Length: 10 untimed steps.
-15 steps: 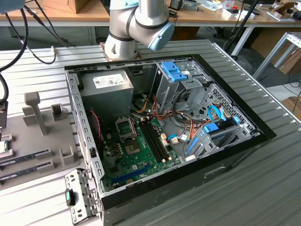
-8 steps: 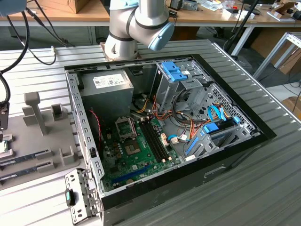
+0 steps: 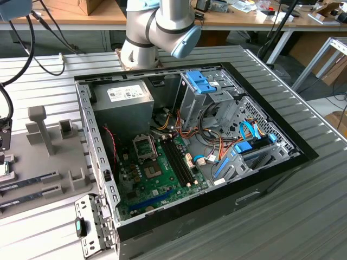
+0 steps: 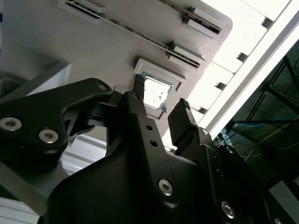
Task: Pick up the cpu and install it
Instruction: 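Pick up the cpu and move it towards the insertion slot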
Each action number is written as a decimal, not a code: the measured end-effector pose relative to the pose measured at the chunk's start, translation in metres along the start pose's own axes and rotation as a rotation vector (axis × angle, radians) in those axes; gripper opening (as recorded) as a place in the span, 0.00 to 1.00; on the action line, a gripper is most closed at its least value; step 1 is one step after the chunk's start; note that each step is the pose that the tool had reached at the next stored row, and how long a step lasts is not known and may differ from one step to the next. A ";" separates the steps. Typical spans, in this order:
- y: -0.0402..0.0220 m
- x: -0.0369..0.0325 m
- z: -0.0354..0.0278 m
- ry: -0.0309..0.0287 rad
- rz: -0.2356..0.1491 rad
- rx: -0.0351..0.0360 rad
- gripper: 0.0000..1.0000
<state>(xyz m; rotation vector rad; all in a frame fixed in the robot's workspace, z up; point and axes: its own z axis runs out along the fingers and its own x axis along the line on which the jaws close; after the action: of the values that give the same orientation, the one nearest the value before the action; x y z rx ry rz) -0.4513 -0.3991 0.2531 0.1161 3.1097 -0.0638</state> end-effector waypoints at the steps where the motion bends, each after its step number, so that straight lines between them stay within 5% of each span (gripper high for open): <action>1: 0.0000 -0.0001 0.0004 0.0000 0.000 0.0000 0.48; 10: 0.0002 -0.0009 0.0041 0.0000 0.000 0.0000 0.48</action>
<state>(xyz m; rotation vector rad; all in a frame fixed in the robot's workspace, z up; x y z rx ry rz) -0.4503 -0.3992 0.2490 0.1160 3.1097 -0.0638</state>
